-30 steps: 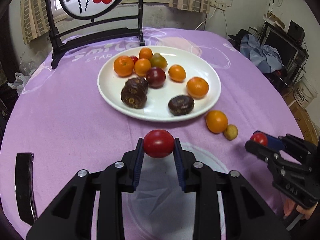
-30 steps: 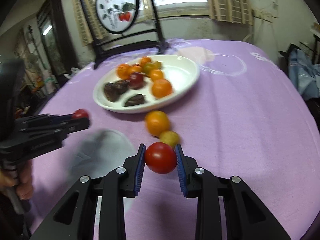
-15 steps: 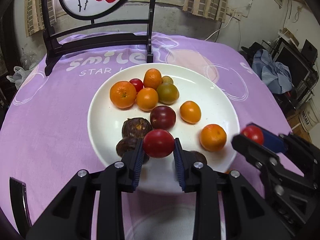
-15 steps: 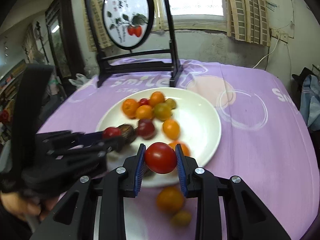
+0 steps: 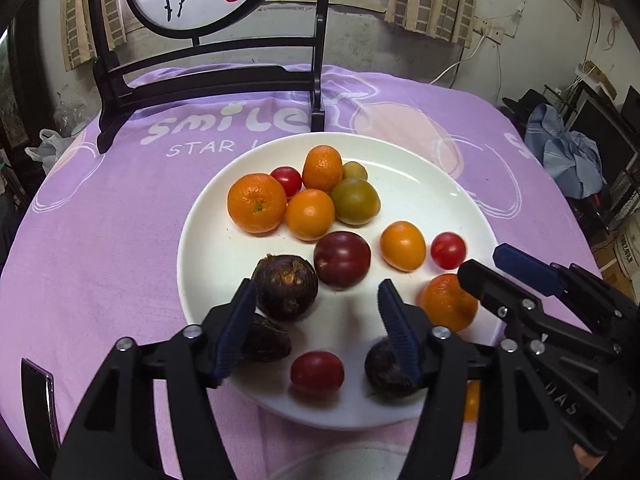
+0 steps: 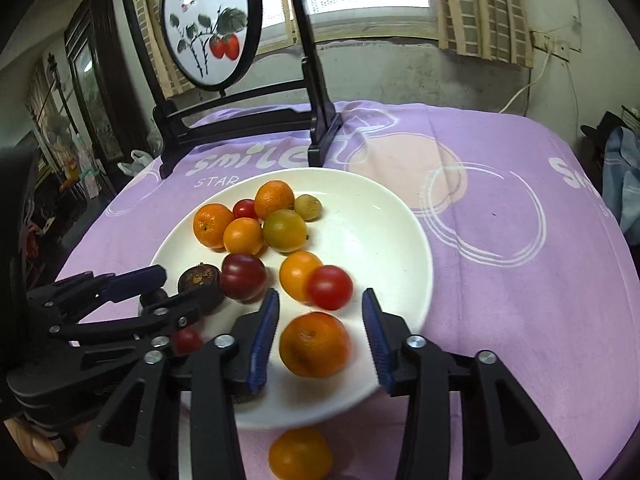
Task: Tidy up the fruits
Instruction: 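Grasp red tomato with left tool while right tool grasps red tomato, place both on plate, then withdraw both tools from the plate toward the last two fruits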
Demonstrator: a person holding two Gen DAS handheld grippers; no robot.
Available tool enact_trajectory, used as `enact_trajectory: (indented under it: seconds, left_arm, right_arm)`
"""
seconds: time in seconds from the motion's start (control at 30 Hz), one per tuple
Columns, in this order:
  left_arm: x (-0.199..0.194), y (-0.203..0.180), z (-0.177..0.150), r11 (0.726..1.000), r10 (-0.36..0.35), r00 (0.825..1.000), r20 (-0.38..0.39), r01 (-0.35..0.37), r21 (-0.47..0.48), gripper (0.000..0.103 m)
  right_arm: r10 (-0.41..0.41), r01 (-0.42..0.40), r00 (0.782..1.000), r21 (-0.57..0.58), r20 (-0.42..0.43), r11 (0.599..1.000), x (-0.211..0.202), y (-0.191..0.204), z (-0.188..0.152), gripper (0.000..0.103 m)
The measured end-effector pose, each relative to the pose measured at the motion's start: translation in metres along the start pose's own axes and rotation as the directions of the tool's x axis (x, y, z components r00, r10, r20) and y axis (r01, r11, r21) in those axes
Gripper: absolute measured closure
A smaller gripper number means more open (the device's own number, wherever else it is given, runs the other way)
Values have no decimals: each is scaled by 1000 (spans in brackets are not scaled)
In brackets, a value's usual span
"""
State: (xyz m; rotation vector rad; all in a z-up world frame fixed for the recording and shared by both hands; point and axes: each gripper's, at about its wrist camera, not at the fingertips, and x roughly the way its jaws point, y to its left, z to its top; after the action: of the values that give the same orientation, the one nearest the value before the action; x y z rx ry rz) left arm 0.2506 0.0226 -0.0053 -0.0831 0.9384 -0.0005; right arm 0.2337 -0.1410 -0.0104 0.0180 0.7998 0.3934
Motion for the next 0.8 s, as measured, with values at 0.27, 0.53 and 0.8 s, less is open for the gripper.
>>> enact_trajectory:
  seconds: [0.27, 0.53, 0.8]
  left_arm:
    - [-40, -4, -22, 999, 49, 996, 70, -49, 2, 23]
    - [-64, -6, -70, 999, 34, 999, 25, -34, 7, 19]
    - [-71, -20, -117, 997, 18, 1000, 9, -19, 71, 13]
  right_arm:
    - [-14, 15, 1000, -30, 17, 999, -31, 2, -22, 49]
    - [-32, 29, 999, -82, -39, 996, -60, 4, -75, 47]
    - [-72, 59, 990, -112, -122, 992, -53, 6, -116, 47]
